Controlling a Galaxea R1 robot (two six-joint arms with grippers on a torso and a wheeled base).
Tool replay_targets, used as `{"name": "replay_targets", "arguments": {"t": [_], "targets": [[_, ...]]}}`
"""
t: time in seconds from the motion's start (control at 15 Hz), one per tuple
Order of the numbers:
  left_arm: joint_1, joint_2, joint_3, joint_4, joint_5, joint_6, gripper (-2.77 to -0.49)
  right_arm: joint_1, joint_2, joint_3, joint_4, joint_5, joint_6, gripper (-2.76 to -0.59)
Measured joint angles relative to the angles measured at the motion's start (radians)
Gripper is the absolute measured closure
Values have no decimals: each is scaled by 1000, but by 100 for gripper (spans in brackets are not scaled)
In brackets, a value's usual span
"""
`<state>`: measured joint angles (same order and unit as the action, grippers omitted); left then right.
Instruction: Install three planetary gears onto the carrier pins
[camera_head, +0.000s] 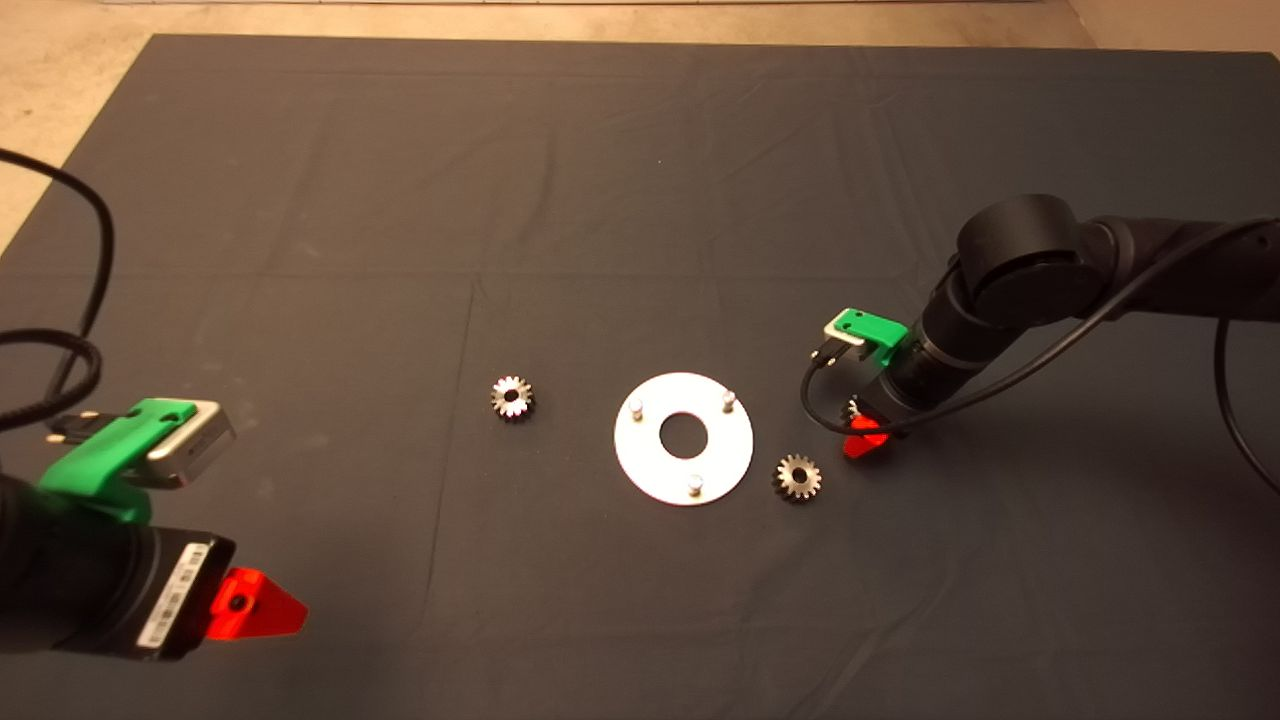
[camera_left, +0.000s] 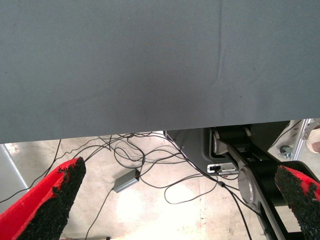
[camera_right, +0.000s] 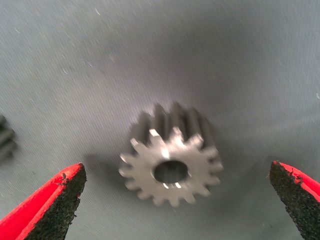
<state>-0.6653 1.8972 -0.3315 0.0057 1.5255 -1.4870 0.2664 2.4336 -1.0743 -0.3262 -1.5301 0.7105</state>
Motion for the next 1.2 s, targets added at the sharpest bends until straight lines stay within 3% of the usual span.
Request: {"name": "replay_targets", "arguments": {"t": [0.33, 0.47, 0.67, 1.2], "targets": [[0, 0, 0, 0, 0, 0, -275, 0, 14, -16, 0, 1, 0, -272], [0, 0, 0, 0, 0, 0, -275, 0, 17, -18, 0, 1, 0, -255], [0, 0, 0, 0, 0, 0, -275, -2, 22, -19, -1, 1, 0, -252], [0, 0, 0, 0, 0, 0, -275, -12, 22, -20, -3, 1, 0, -209]]}}
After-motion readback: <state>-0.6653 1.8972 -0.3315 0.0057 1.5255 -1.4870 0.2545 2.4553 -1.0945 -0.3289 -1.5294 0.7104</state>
